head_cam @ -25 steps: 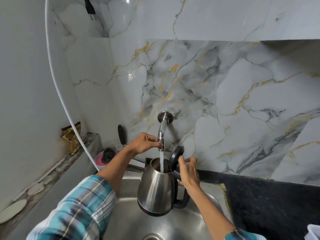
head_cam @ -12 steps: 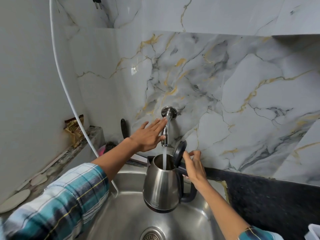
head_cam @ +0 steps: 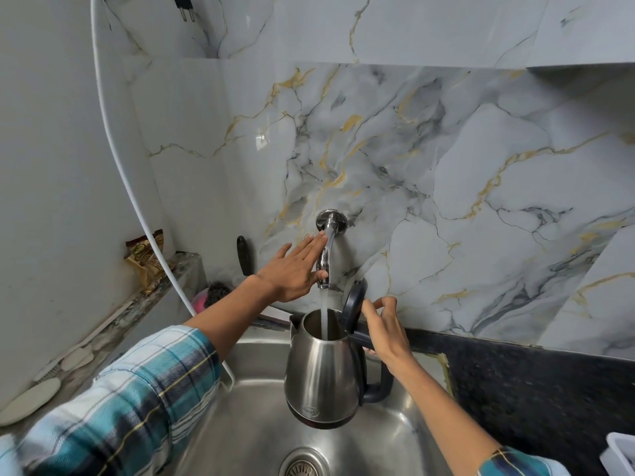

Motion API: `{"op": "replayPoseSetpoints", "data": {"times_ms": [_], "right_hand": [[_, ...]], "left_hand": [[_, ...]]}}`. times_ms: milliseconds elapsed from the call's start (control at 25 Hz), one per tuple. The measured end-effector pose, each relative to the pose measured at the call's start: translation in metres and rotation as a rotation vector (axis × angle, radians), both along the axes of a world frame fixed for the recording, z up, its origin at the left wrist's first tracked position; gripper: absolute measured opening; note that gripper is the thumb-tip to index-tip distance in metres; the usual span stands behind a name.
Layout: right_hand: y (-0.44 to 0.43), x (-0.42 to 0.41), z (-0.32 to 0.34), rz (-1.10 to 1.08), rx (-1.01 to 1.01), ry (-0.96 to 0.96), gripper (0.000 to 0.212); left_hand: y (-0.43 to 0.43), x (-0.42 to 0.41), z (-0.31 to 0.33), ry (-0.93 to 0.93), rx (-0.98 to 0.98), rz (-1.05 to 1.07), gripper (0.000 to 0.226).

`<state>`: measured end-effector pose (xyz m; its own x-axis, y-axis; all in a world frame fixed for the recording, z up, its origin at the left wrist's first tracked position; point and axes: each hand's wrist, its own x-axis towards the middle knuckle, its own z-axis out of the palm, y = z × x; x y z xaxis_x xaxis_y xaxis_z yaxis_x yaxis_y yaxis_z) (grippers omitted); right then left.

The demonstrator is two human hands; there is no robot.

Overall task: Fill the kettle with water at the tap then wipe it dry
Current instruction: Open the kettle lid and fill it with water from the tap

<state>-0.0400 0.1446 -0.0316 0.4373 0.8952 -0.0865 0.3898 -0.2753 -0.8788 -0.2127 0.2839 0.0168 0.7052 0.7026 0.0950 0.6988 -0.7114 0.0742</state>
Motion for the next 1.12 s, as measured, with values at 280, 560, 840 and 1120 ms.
{"op": "replayPoseSetpoints", "data": {"times_ms": [280,560,840,1120], "right_hand": [[-0.003,0.001,-0.001,0.031,-0.01,-0.007,0.072],[-0.005,0.002,-0.004,0.026,-0.017,0.025,0.062],[-0.001,0.004,-0.014,-0.021,-0.005,0.089,0.062],[0.01,0.016,-0.023,-0.034,0.036,0.157,0.058]], "left_hand": [[0.0,0.001,0.001,-0.011,-0.008,0.007,0.07],[-0.001,0.001,-0.001,-0.017,-0.01,0.014,0.071],[0.004,-0.004,-0.008,-0.218,-0.163,0.065,0.082],[0.012,-0.008,-0.015,-0.621,-1.016,0.127,0.047]]}}
